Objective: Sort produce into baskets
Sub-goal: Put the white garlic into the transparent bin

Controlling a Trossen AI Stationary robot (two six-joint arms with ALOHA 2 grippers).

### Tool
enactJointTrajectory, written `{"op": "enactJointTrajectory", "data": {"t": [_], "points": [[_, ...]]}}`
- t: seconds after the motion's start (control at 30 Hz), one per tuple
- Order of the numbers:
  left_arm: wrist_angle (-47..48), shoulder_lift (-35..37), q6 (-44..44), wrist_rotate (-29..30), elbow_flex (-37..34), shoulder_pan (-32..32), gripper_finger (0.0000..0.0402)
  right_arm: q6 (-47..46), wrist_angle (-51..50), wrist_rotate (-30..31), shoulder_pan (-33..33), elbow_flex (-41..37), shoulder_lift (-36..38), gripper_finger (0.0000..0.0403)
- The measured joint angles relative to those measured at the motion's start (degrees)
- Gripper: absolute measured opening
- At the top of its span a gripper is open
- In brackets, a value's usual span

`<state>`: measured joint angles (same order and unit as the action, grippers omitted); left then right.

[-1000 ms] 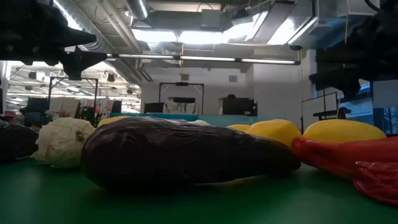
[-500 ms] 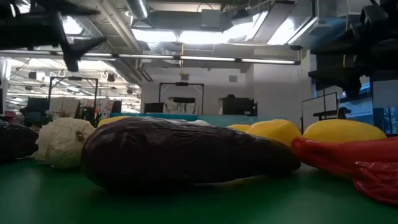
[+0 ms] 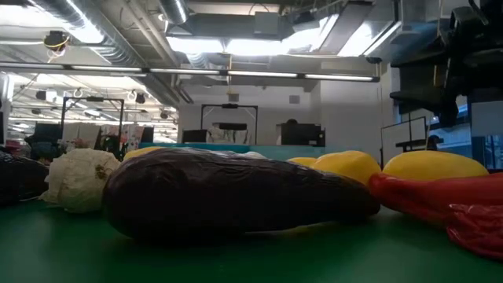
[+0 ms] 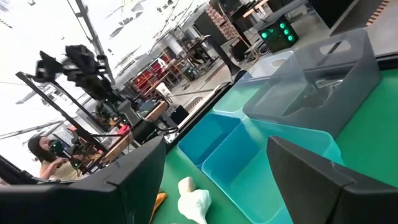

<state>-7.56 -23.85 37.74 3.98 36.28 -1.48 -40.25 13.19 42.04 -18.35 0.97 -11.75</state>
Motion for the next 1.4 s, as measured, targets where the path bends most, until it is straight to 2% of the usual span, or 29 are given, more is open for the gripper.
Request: {"op": "enactJointTrajectory", "data": {"t": [0.1, 0.17, 0.2, 0.3, 0.5, 0.63, 0.7, 0.83, 1.07, 1.23, 1.4], "points": [[16.88, -9.5, -1.36, -0.78, 8.91, 0.0, 0.0276, 0.04, -0.11, 0.0, -0.02, 0.0, -0.02, 0.028], [26.75, -14.6, -3.53, -0.83, 12.29, 0.0, 0.0276, 0.41, -0.4, 0.0, -0.02, 0.02, 0.0, 0.028], [28.65, -16.69, -4.33, -0.72, 12.76, 0.0, 0.0276, 0.91, -0.81, 0.05, -0.01, 0.02, 0.0, 0.028], [24.87, -20.74, -5.4, 1.0, 12.78, 0.0, 0.0276, 1.68, -1.77, 0.21, 0.0, 0.02, -0.02, 0.028], [4.2, -21.76, -11.4, 5.49, 12.89, 0.11, 0.0276, 1.69, -3.28, -0.62, -0.02, 0.04, -0.02, 0.028], [2.85, -20.16, -18.82, 17.06, 12.91, 1.23, 0.0276, 1.7, -3.3, -0.63, 0.0, 0.04, -0.02, 0.028], [4.05, -20.0, -19.69, 23.0, 12.91, 1.92, 0.0276, 1.7, -3.3, -0.63, 0.0, 0.06, -0.02, 0.028], [4.32, -20.03, -19.84, 29.53, 12.87, 3.46, 0.0276, 1.72, -3.37, -0.63, -0.01, 0.08, -0.02, 0.028], [9.7, -20.21, -20.3, 31.43, 12.85, 6.67, 0.0276, 1.73, -3.58, -0.66, -0.01, 0.09, -0.02, 0.028], [10.68, -20.58, -21.76, 31.83, 12.85, 9.56, 0.0276, 1.76, -4.1, -0.68, 0.0, 0.11, -0.02, 0.028], [10.84, -20.51, -19.33, 31.83, 12.85, 11.35, 0.0276, 1.75, -4.35, -0.68, -0.01, 0.11, -0.02, 0.028]]}}
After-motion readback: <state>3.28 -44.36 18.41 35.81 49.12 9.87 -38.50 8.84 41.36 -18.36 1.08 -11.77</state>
